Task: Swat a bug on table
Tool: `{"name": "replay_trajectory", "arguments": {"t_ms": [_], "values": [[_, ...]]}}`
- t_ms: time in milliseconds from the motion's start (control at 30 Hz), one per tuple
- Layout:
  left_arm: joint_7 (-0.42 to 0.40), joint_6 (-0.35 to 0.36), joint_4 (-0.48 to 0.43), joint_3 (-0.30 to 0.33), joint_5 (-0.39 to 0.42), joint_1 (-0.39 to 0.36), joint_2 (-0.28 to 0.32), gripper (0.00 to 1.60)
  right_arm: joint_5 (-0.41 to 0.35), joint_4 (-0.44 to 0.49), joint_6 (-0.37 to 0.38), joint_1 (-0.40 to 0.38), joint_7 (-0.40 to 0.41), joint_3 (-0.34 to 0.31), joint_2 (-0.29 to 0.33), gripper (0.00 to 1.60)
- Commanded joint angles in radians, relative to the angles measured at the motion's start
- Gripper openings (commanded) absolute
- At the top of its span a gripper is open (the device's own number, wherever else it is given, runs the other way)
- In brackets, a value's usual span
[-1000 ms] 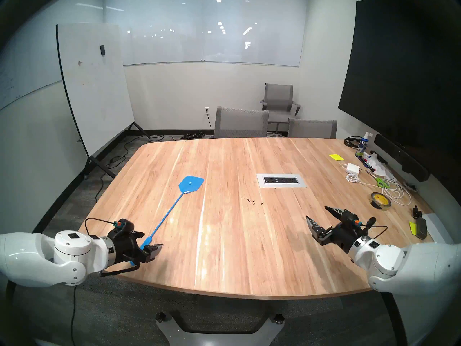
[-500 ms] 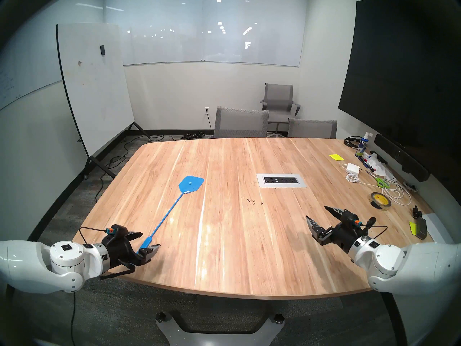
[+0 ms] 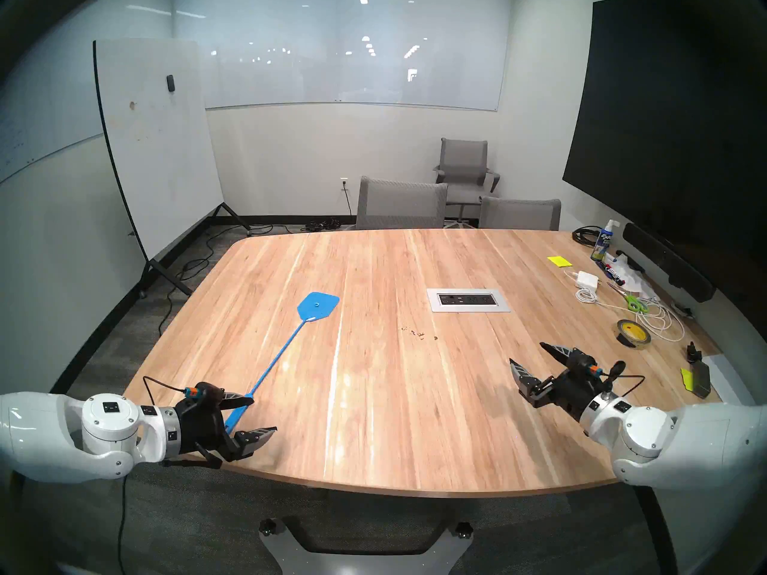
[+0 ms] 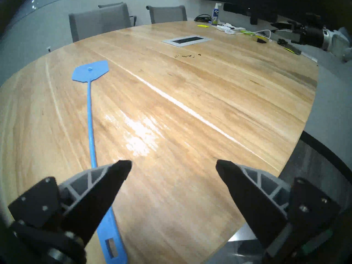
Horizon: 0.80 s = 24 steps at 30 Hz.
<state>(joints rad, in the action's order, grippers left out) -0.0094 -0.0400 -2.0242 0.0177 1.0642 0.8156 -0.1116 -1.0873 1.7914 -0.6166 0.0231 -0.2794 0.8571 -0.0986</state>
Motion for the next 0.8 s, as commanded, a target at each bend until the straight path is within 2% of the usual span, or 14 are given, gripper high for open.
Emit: {"name": "replay_trajectory", "arguments": {"t_ms": [0, 333, 533, 767], "values": [[0.026, -0.078, -0.010, 0.013, -0.041, -0.008, 0.005, 1.60, 0.002, -0.002, -0.004, -0.011, 0.002, -0.008, -0.001, 1.60], [0.090, -0.140, -0.004, 0.000, -0.079, 0.005, -0.021, 1.60, 0.002, -0.002, -0.004, -0.011, 0.002, -0.008, -0.001, 1.60], [0.126, -0.144, 0.000, -0.006, -0.097, 0.008, -0.041, 1.60, 0.002, -0.002, -0.004, -0.011, 0.002, -0.008, -0.001, 1.60], [0.127, -0.137, -0.001, -0.009, -0.092, 0.006, -0.043, 1.60, 0.002, -0.002, -0.004, -0.012, 0.003, -0.007, -0.001, 1.60]]}}
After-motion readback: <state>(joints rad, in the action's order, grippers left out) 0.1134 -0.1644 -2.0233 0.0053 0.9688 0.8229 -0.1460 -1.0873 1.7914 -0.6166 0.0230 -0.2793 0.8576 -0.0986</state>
